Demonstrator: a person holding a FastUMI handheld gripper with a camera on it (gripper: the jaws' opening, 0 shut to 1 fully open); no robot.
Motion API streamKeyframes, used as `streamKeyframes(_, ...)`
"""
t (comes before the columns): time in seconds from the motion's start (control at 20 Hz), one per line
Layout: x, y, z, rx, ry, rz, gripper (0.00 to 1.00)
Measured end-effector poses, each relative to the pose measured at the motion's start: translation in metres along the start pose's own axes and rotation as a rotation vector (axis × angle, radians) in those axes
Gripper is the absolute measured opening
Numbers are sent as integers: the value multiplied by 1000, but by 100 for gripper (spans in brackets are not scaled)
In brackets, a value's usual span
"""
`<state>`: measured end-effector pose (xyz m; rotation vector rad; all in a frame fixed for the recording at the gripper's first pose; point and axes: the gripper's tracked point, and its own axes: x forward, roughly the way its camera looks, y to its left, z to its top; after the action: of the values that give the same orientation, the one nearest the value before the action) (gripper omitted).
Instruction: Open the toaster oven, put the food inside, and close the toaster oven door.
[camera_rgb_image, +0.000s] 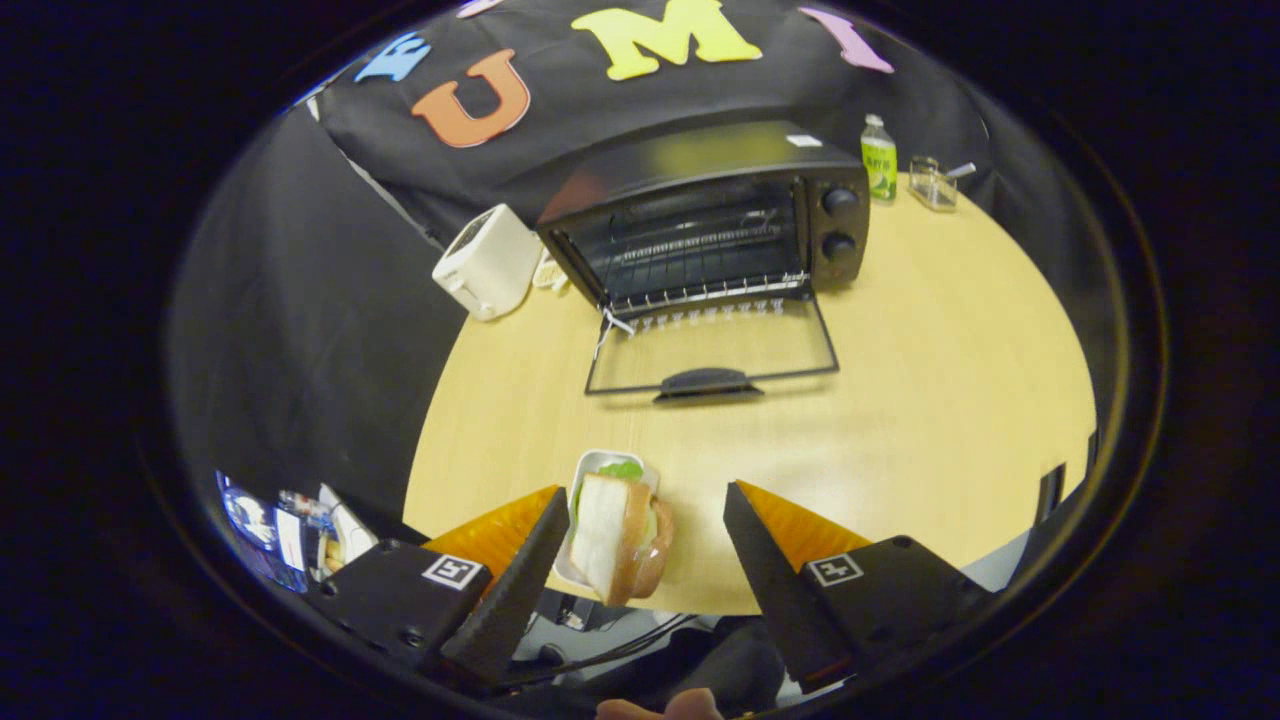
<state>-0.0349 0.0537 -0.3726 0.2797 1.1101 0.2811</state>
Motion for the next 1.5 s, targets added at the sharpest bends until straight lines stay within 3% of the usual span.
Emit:
streamKeyframes(0.45,52,8,-47,216,268,196,98)
streamKeyframes(0.65,59,21,-49,249,339,269,78)
streamKeyframes(0.85,58,21,-48,223,363,269,46)
streamKeyframes(1.0,50,22,-43,217,358,286,39)
streamKeyframes(1.2,24,33,-21,246,310,356,37)
streamKeyframes(1.35,8,38,20,290,191,419,37)
streamKeyframes(1.5,5,25,68,356,46,426,37)
